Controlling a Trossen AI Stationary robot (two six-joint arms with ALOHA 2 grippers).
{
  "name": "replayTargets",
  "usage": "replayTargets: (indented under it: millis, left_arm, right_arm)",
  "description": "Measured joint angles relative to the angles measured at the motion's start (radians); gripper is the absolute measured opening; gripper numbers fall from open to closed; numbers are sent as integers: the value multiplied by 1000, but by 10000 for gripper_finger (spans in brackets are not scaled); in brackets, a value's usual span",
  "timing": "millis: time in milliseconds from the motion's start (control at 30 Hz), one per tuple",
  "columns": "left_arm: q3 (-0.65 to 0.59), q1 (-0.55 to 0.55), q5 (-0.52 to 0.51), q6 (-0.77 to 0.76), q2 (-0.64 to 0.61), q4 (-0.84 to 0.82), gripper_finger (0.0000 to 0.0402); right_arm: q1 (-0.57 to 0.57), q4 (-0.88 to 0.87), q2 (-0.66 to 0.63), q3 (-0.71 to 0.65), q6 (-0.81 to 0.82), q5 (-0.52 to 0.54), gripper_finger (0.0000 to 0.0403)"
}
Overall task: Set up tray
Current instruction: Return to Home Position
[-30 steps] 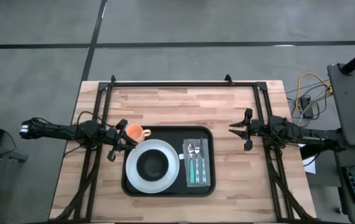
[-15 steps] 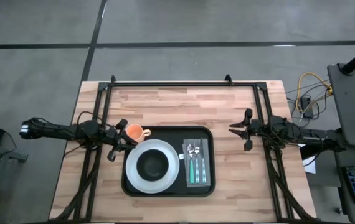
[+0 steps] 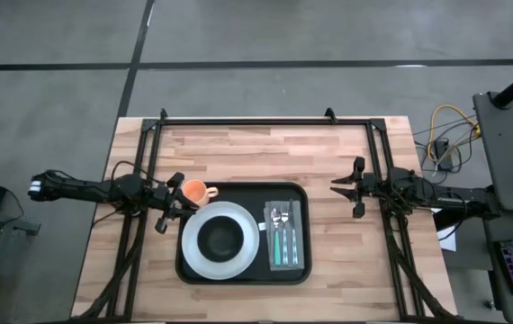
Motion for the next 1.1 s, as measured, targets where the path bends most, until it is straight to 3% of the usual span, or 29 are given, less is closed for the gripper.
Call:
replayTargets:
  millis: [367, 1100]
  left_arm:
    - [0, 0, 0, 0, 0, 0, 75]
    - [0, 0, 0, 0, 0, 0, 75]
  right_arm:
    - [0, 0, 0, 0, 0, 0, 70]
    - [0, 0, 0, 0, 0, 0, 78]
